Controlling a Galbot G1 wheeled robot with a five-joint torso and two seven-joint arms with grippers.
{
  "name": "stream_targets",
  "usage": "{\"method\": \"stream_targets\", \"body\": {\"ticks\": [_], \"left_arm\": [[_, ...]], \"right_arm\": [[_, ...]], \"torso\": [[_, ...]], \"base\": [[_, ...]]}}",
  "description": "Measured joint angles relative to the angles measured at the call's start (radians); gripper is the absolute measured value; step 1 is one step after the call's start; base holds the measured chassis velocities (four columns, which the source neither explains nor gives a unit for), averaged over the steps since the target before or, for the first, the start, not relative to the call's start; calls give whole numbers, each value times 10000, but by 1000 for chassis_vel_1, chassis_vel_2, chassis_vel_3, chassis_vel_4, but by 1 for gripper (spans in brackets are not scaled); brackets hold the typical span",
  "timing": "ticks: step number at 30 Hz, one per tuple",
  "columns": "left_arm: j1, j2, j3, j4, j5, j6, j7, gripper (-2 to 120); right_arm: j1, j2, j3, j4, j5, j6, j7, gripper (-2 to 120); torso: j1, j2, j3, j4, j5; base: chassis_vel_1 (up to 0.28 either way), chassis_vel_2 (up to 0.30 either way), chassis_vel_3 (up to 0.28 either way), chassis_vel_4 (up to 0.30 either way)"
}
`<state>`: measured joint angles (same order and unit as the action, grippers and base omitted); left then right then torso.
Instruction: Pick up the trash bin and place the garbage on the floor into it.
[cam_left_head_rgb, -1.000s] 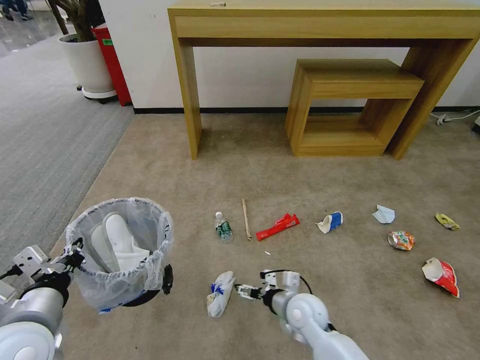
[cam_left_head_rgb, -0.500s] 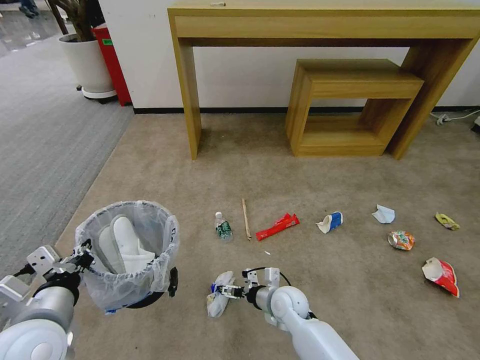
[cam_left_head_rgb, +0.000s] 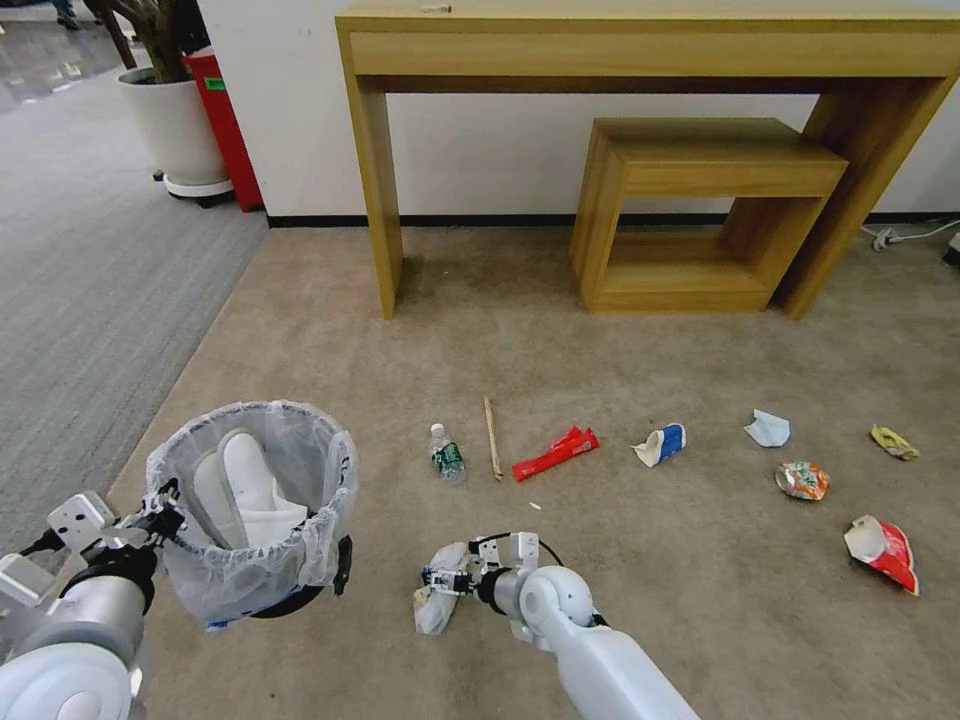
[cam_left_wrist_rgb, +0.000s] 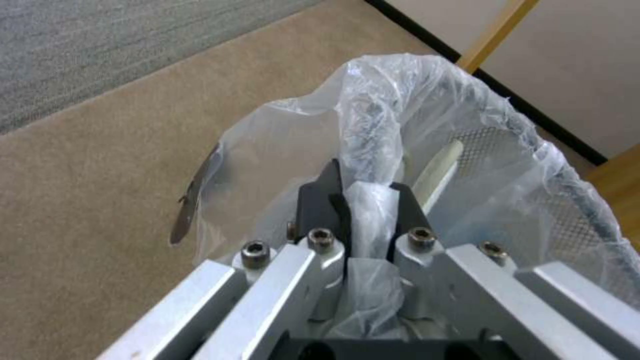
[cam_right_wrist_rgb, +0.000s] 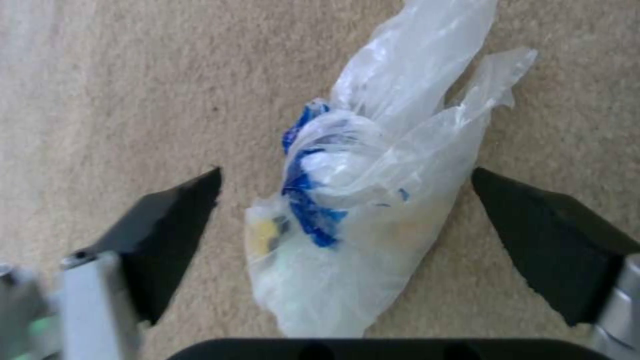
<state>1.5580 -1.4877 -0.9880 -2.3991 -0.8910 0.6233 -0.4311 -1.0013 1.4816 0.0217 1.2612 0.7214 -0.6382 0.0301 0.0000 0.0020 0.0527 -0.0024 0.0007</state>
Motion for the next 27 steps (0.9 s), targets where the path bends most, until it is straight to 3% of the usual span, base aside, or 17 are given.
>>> {"method": "stream_targets", "body": {"ticks": [18, 21, 25, 27], "left_arm": [[-66, -2, 122, 238, 73, -32, 27, 3], [-96, -20, 168, 281, 106, -37, 32, 3], [-109, -50, 233, 297, 128, -42, 36, 3], [-111, -60, 247, 299, 132, -46, 40, 3]], "right_arm": [[-65, 139, 138, -717, -725, 1222, -197, 28], [-112, 5, 150, -616, -729, 1399, -201, 13], [-193, -119, 137, -546, -756, 1715, -147, 0], [-232, -177, 109, -480, -755, 1980, -45, 0]], "torso": [[0, 0, 0, 0, 1], [0, 0, 0, 0, 1], [0, 0, 0, -1, 1], [0, 0, 0, 0, 1]], "base": [[0, 0, 0, 0], [0, 0, 0, 0], [0, 0, 0, 0], [0, 0, 0, 0]]}}
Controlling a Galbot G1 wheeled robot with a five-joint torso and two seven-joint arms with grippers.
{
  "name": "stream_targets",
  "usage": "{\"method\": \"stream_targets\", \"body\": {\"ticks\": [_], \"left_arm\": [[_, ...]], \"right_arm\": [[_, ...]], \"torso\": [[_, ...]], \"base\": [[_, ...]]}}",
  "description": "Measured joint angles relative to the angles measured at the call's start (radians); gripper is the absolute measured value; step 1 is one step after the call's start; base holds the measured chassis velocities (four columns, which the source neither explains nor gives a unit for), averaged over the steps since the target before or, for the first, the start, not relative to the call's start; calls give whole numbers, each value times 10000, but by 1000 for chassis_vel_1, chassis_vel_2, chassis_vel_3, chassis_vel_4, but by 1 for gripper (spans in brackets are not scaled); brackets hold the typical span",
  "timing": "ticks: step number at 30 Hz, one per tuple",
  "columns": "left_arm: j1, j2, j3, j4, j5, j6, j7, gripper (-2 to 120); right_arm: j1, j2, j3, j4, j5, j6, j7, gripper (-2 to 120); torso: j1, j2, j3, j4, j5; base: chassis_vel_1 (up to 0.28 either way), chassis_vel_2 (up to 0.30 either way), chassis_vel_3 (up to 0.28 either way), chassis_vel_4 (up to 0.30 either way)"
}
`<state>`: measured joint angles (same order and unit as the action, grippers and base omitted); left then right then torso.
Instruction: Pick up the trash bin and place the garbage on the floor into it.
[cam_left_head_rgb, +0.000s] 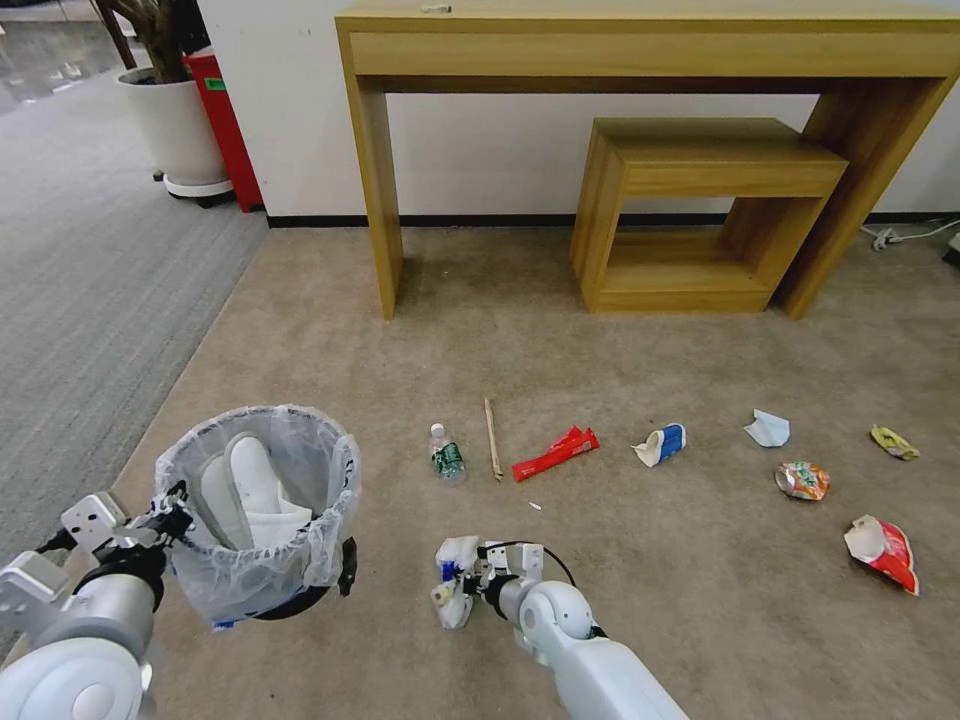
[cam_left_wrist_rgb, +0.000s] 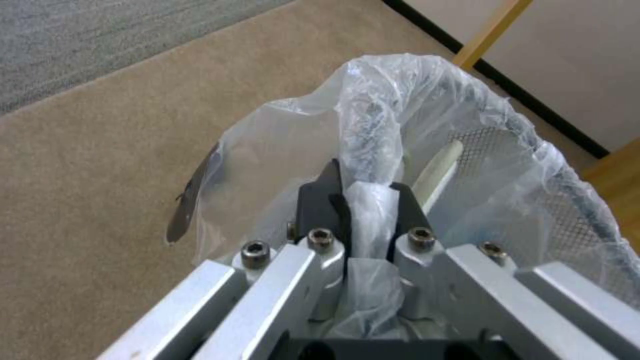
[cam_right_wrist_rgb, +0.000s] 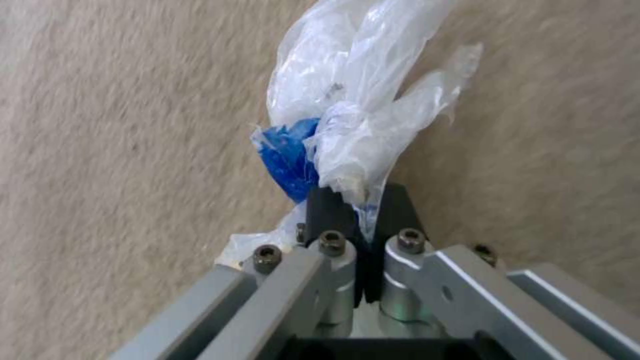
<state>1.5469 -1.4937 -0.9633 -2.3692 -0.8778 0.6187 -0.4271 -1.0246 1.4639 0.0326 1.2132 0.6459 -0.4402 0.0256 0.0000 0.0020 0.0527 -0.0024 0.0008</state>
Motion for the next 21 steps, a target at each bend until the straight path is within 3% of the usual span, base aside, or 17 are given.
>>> {"method": "stream_targets", "body": {"ticks": [3, 7, 10, 14, 16, 20, 21], "left_arm": [[3, -11, 13, 47, 1, -24, 21, 3], [38, -33, 34, 130, 4, -64, 37, 3], [87, -160, 308, 214, -74, -77, 41, 3], [136, -313, 629, 220, -136, -82, 44, 3], [206, -497, 1016, 188, -159, -93, 91, 3], [272, -699, 1585, 11, -148, -140, 176, 3], [272, -699, 1585, 11, -148, -140, 176, 3]], "right_arm": [[-220, -262, -136, 777, 400, 1528, 275, 0], [-494, -617, -30, 1983, 860, 2519, -126, 0], [-722, -1106, 368, 3760, 1703, 3918, -1799, 0], [-726, -1300, 601, 4602, 2221, 4862, -3050, 0], [-607, -1377, 776, 5192, 2726, 5882, -4865, 0], [-531, -1364, 750, 5591, 3291, 6422, -6529, 0], [-531, -1364, 750, 5591, 3291, 6422, -6529, 0]], "torso": [[0, 0, 0, 0, 2], [1, 0, -2, 1, 0], [0, 0, -2, 0, 1], [0, 1, -2, -1, 0], [0, 1, -1, -1, -1], [0, 1, -1, 0, 1], [0, 1, -1, 0, 1]], "base": [[0, 0, 0, 0], [0, 0, 0, 0], [0, 0, 0, 0], [0, 0, 0, 0], [0, 0, 0, 0], [0, 0, 0, 0], [0, 0, 0, 0]]}}
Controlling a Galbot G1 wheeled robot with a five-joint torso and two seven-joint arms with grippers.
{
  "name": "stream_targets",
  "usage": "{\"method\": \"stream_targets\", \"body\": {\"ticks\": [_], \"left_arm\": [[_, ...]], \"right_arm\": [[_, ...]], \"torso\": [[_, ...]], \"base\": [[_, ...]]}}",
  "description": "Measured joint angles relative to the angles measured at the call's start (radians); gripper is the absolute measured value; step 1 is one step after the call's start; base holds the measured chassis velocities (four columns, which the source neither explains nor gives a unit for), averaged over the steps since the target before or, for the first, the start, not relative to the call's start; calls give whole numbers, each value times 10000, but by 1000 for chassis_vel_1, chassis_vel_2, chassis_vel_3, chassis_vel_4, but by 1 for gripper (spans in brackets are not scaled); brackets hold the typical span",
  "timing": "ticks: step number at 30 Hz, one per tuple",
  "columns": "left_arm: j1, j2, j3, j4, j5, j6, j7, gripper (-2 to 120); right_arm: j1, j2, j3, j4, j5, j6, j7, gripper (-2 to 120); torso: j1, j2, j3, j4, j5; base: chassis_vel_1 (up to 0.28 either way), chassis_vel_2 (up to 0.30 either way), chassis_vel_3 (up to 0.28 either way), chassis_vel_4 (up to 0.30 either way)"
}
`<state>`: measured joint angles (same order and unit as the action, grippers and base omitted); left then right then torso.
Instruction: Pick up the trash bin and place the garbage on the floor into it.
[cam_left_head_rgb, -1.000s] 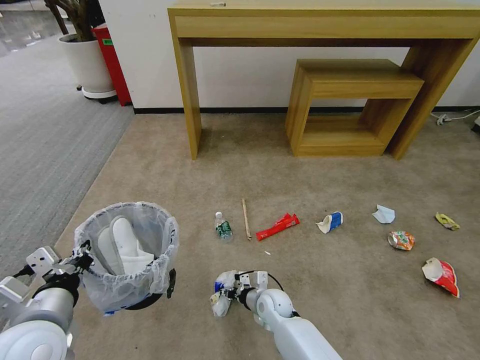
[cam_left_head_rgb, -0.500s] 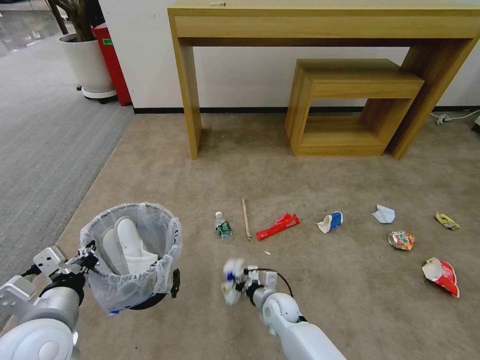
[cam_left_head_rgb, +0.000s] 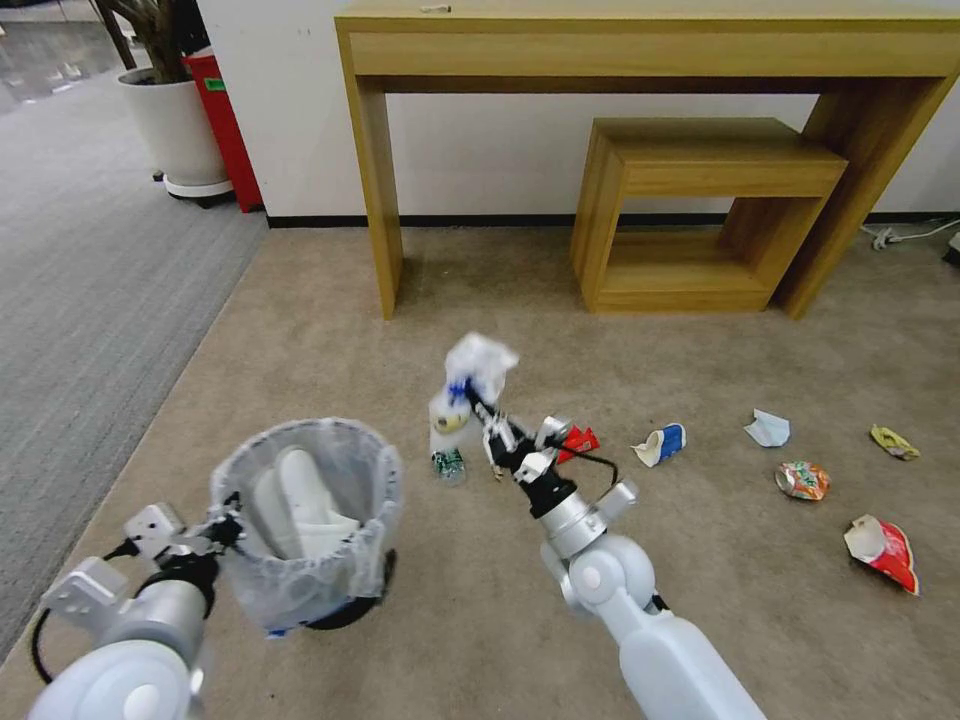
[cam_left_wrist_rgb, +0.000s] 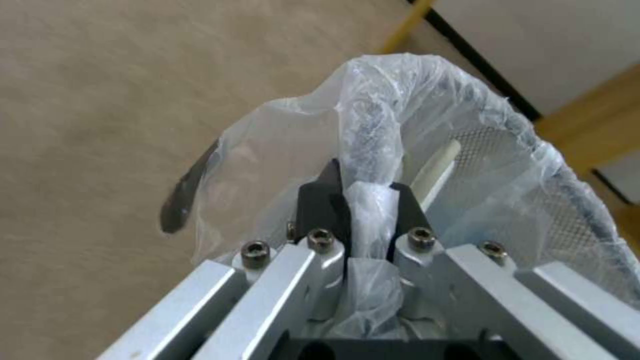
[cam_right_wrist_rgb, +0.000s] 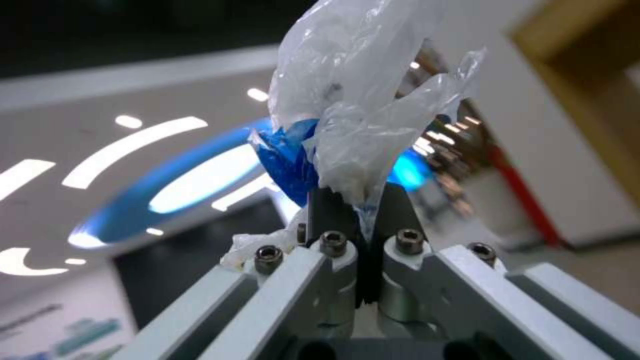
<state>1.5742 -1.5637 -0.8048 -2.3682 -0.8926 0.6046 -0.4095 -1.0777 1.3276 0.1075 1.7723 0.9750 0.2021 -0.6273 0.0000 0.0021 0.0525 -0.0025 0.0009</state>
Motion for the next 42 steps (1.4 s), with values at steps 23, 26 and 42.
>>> {"method": "stream_targets", "body": {"ticks": [23, 26, 42], "left_arm": [[389, -37, 831, -1108, -793, 264, -79, 3], [393, -11, 798, -1167, -901, 301, -110, 3], [24, 226, 54, -827, -1185, 307, -90, 3]], "right_arm": [[-60, -53, -589, -708, -1649, -310, -590, 43], [-49, -78, -575, -771, -1719, -325, -586, 54], [-189, -178, -157, -188, -2103, 140, 1272, 100]], "torso": [[0, 0, 1, 0, -1], [0, -1, 2, 0, -1], [0, 0, 1, 1, -2]], "base": [[0, 0, 0, 0], [0, 0, 0, 0], [0, 0, 0, 0]]}}
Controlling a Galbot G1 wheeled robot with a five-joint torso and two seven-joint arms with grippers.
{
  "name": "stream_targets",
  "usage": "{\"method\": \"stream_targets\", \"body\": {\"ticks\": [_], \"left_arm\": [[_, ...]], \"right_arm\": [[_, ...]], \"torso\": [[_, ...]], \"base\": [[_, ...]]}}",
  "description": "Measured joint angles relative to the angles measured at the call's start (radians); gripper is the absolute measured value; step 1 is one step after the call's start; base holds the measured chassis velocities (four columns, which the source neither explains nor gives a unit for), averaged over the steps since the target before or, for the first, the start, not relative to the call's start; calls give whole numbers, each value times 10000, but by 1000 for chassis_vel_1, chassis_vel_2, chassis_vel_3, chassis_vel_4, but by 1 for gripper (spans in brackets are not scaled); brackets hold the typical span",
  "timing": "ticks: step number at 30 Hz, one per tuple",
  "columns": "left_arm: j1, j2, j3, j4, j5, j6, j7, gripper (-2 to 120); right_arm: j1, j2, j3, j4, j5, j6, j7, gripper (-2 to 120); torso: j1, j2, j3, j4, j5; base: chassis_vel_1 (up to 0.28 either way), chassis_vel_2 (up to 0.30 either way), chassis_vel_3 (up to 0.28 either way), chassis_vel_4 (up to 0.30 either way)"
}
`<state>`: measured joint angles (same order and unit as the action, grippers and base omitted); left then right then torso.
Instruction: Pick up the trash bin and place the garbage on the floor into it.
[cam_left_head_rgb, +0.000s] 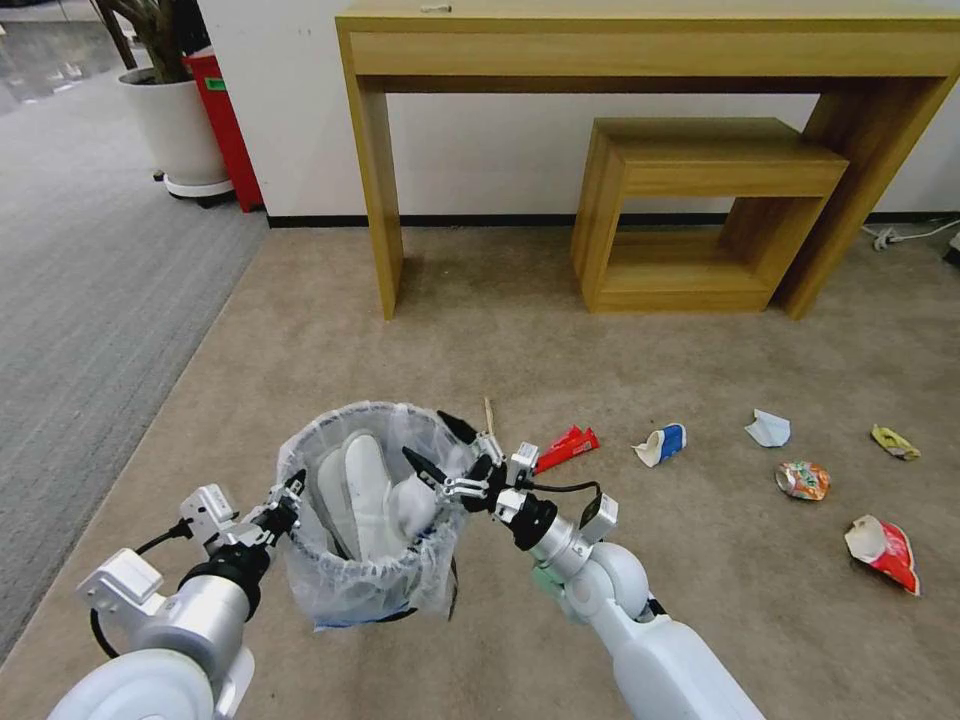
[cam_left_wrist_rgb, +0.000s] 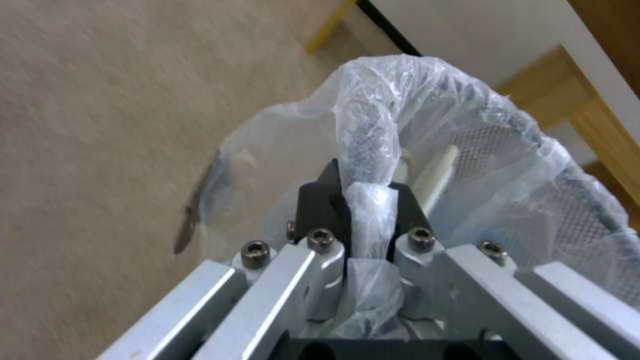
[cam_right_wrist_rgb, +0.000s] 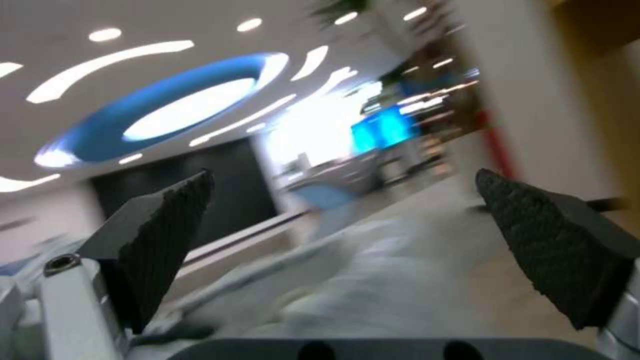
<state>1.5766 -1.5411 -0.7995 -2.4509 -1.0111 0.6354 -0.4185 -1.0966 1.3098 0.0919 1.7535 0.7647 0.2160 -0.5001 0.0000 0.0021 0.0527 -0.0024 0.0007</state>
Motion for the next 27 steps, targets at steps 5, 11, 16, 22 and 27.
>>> {"method": "stream_targets", "body": {"ticks": [5, 11, 16, 22, 27], "left_arm": [[-299, 233, -782, 297, -178, -67, -7, 3], [-485, 434, -1766, 606, -332, -189, 6, 3], [-585, 630, -2641, 943, -532, -215, 50, 3], [-658, 822, -3348, 1143, -1064, -215, 59, 3], [-664, 996, -3975, 1398, -1560, -208, 58, 3]], "right_arm": [[-327, -159, 738, 671, -1136, 252, 2395, 100], [-929, -380, 2240, 1284, -2120, 1019, 3595, 100], [-1773, -316, 4044, 1589, -2613, 1512, 3562, 100], [-2431, -112, 4949, 1607, -2794, 1988, 3491, 100], [-3051, 12, 5419, 1482, -2844, 2735, 3317, 100]], "torso": [[0, 0, 0, -1, -1], [0, 0, 0, -2, -1], [0, 0, 0, 0, 0], [0, 0, 0, -2, 0], [-1, 0, -1, -1, 1]], "base": [[0, 0, 0, 0], [0, 0, 0, 0], [0, 0, 0, 0], [0, 0, 0, 0], [0, 0, 0, 0]]}}
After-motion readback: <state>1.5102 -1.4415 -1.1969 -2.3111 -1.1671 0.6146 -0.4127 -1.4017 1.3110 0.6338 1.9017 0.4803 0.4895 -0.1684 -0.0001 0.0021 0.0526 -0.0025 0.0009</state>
